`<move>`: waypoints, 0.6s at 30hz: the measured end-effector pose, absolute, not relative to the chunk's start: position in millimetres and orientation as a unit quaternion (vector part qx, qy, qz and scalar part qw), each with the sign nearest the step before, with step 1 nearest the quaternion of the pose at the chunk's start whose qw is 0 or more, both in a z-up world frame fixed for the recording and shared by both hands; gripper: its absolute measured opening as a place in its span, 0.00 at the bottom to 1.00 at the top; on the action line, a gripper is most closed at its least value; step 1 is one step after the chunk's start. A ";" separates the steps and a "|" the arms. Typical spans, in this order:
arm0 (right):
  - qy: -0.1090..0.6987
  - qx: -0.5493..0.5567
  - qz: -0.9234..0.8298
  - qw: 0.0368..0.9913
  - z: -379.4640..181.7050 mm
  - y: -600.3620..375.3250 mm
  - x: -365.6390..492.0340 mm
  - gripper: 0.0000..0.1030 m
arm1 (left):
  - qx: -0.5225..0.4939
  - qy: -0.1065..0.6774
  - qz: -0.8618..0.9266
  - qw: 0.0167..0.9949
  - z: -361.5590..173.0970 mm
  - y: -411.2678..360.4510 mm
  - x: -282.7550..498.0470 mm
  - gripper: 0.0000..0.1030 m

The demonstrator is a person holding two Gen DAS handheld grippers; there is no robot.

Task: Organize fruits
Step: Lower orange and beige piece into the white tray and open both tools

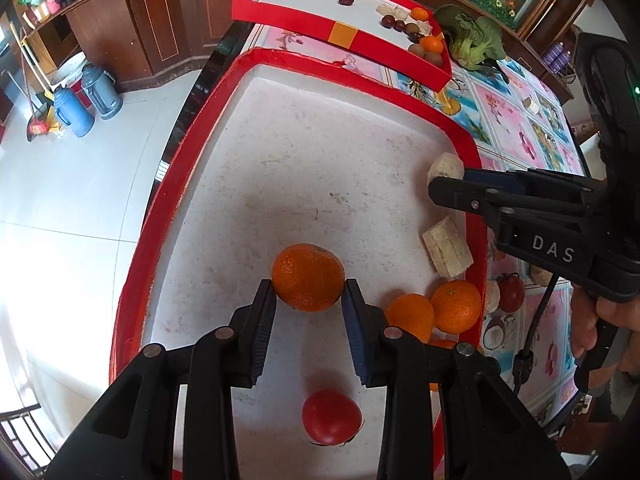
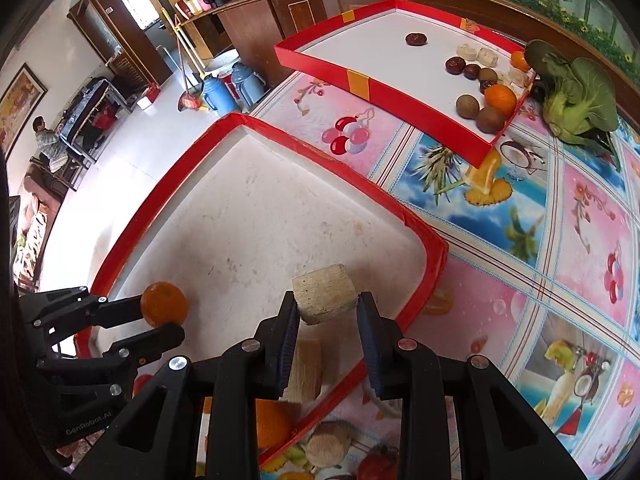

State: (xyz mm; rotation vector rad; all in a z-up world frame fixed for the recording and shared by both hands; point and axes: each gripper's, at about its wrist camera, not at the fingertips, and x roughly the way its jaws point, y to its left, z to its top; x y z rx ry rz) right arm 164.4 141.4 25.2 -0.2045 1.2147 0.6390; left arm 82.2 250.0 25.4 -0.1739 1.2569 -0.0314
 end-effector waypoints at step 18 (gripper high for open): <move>0.563 -0.118 0.297 0.762 12.1 154.5 165.1 0.32 | -0.075 0.585 -0.010 0.808 26.1 248.3 87.2 0.31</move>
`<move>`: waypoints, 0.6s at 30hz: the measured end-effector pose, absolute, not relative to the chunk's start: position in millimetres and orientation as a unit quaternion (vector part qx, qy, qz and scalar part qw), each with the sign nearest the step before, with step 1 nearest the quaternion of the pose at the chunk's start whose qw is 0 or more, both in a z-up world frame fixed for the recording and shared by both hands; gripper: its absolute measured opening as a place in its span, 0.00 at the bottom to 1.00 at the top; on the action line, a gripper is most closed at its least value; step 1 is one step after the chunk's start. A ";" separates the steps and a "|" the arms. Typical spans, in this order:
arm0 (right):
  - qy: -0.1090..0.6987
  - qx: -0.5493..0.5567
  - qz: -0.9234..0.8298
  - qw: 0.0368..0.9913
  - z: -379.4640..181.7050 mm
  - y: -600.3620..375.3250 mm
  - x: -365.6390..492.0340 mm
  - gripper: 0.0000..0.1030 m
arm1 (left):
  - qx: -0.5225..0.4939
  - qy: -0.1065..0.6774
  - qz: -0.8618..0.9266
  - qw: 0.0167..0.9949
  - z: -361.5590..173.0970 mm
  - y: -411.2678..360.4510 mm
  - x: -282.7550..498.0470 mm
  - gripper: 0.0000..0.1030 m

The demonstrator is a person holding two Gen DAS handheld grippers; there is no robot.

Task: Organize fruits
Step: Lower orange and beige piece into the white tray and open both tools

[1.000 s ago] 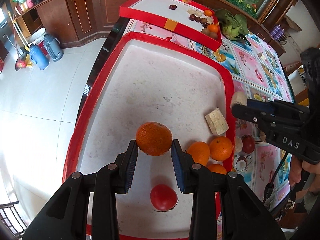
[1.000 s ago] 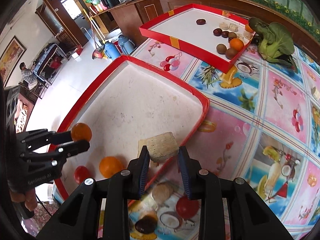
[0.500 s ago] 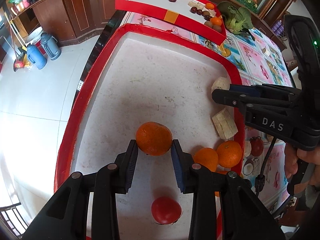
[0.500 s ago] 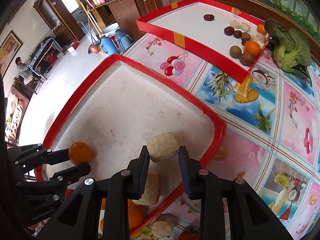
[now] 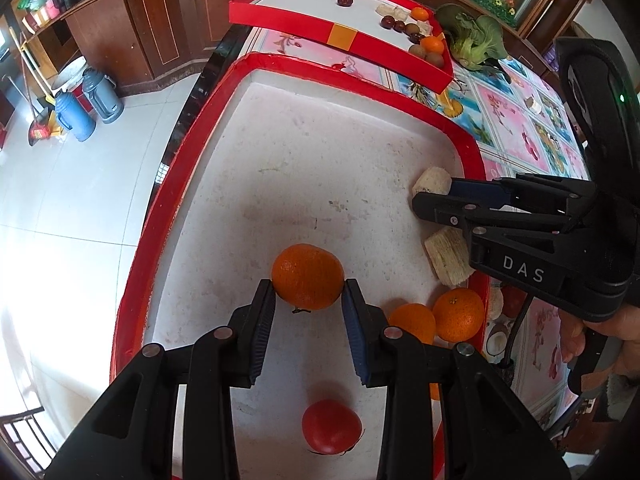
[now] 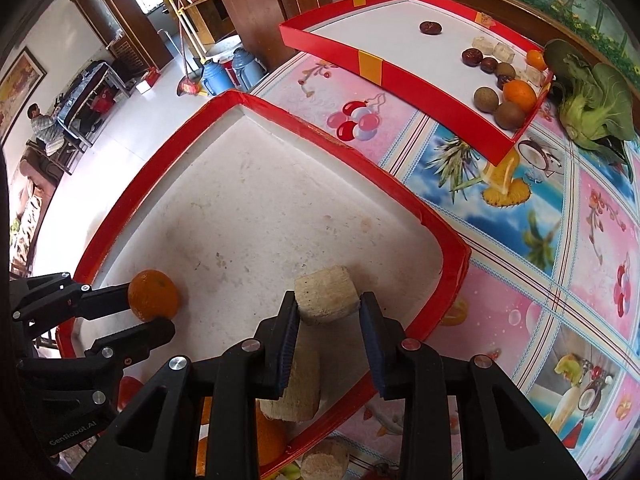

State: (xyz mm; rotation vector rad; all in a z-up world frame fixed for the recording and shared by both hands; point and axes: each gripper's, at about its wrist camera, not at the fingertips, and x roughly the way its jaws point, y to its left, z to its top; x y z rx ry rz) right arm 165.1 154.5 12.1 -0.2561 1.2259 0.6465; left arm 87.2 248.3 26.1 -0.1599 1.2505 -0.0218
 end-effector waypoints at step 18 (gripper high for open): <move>0.535 -0.110 0.313 0.777 45.7 132.8 142.9 0.42 | -0.060 0.583 -0.008 0.810 34.4 232.5 74.3 0.41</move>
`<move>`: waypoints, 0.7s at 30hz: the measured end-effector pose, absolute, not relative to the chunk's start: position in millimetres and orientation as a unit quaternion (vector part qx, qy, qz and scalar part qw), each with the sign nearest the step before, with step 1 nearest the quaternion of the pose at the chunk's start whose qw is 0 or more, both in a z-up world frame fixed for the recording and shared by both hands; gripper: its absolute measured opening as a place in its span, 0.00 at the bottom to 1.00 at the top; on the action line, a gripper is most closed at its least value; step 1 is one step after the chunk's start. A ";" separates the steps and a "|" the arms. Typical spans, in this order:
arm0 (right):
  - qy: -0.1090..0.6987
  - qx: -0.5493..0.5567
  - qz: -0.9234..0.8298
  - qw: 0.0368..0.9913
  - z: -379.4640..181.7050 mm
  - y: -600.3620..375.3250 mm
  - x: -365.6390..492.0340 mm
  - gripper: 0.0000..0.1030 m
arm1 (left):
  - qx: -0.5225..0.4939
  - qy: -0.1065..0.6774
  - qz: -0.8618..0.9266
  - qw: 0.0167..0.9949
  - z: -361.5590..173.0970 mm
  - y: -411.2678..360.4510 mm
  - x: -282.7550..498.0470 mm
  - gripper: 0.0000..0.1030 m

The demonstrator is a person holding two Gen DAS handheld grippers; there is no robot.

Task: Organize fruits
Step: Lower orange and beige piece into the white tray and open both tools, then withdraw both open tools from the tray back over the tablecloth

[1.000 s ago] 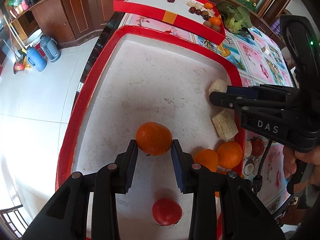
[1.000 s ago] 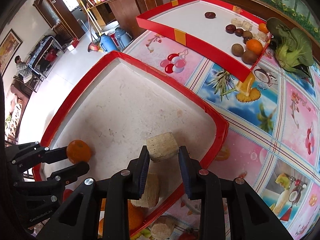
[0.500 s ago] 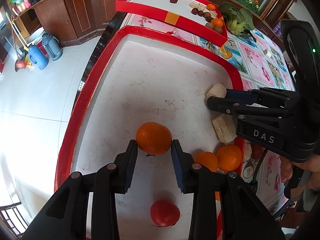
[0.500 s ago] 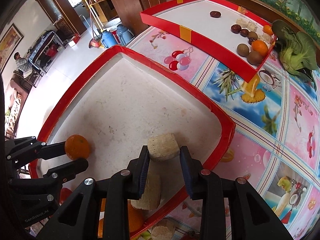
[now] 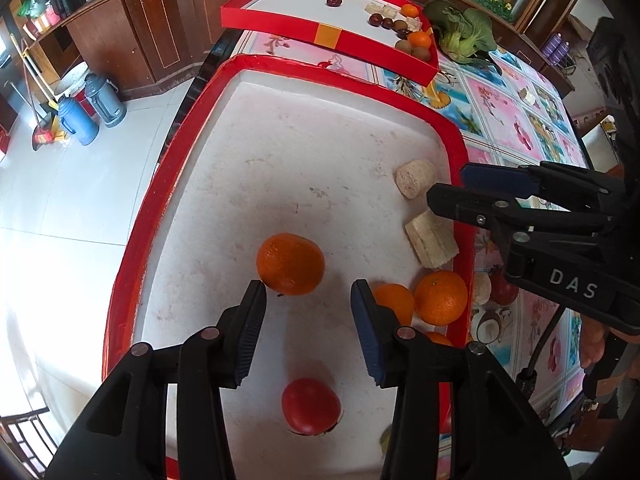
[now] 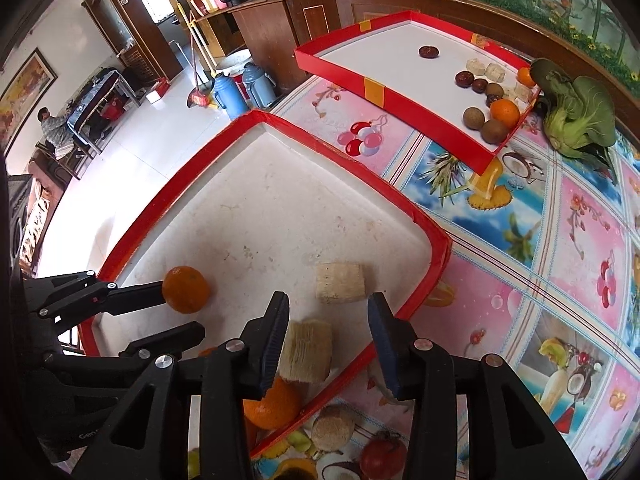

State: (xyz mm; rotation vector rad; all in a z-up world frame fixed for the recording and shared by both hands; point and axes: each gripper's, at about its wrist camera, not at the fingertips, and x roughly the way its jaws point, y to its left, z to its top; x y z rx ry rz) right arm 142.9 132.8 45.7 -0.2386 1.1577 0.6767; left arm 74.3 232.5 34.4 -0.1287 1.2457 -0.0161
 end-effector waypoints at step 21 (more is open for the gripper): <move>0.528 -0.088 0.295 0.792 63.1 58.0 93.0 0.47 | -0.055 0.571 -0.010 0.819 56.1 202.2 35.1 0.52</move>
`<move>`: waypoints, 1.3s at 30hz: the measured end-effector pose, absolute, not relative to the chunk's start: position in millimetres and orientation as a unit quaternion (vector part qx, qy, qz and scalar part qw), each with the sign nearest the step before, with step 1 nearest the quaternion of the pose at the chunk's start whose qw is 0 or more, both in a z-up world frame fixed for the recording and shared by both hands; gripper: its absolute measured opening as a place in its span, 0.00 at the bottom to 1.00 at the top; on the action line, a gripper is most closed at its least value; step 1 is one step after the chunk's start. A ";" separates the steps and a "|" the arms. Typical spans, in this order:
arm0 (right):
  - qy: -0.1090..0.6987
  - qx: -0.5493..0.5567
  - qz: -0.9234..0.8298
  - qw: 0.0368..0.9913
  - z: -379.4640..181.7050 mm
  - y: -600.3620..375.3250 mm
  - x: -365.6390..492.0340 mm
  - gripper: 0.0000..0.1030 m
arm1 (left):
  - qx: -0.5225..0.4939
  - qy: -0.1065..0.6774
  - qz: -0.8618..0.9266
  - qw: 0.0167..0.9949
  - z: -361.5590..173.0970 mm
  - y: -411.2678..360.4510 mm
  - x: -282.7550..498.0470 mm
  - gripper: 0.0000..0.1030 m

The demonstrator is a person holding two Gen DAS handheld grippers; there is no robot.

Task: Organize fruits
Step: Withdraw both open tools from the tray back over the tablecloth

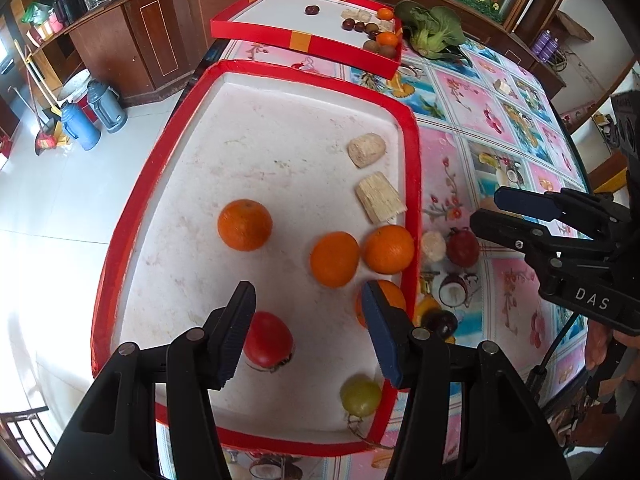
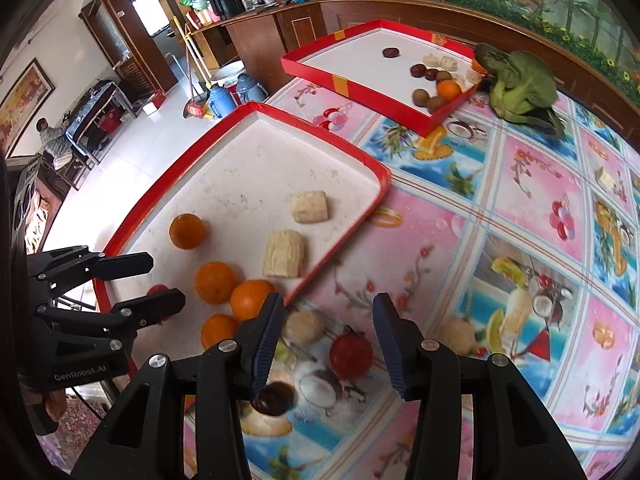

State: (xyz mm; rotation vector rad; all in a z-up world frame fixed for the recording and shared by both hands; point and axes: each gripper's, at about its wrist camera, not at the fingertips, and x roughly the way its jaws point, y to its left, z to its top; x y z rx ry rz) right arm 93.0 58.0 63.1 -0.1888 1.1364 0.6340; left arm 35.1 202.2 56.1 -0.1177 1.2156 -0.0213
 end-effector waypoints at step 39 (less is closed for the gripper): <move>0.559 -0.046 0.224 0.797 39.9 -35.5 84.3 0.47 | 0.022 0.608 -0.151 0.779 31.0 90.0 27.4 0.41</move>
